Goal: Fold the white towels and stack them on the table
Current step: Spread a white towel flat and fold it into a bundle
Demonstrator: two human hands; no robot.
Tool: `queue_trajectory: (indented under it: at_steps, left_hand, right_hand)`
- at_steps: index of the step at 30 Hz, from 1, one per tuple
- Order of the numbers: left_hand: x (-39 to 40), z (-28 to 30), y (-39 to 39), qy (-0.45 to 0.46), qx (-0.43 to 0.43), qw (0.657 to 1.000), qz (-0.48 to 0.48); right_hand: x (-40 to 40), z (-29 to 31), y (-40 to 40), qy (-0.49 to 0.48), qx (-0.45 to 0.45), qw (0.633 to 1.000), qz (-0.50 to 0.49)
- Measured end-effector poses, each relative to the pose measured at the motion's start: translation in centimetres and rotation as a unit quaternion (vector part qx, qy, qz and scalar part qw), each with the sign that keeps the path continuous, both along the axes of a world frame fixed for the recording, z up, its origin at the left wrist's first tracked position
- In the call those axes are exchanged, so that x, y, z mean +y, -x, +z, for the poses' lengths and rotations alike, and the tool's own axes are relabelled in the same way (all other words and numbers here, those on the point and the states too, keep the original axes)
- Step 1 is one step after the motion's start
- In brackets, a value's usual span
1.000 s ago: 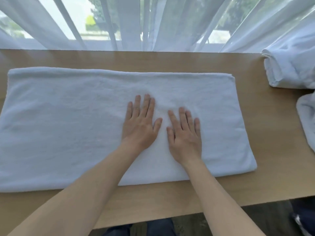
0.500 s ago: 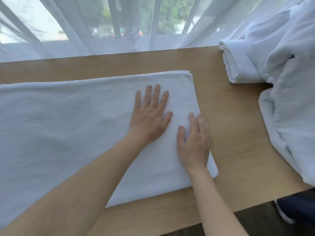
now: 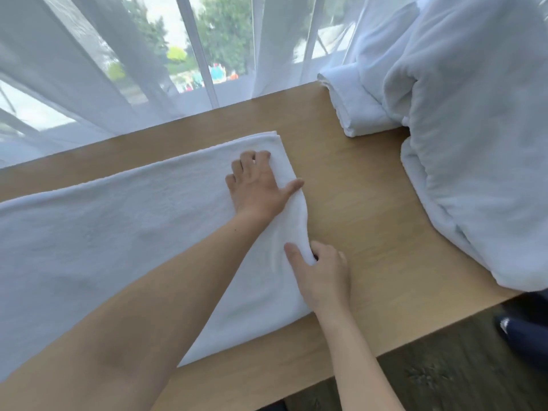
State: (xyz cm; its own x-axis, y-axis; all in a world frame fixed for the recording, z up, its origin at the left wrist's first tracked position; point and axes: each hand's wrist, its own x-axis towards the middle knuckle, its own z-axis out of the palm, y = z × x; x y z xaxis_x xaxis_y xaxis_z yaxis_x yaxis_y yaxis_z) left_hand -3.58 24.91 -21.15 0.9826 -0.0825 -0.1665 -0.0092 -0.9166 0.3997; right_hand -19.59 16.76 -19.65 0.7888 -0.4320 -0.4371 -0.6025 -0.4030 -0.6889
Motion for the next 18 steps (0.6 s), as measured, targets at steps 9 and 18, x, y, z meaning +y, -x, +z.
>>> queue_trajectory:
  at_steps: [9,18]
  left_hand:
    - [3.7,5.3,-2.2,0.159,0.219,0.959,0.082]
    - [17.0,9.3,-2.2,0.291,0.078,0.94,0.161]
  right_hand:
    - [6.1,3.6,-0.9,-0.142,-0.109,0.975,0.135]
    - [16.0,7.0,-1.2,-0.102,-0.162,0.935,0.299]
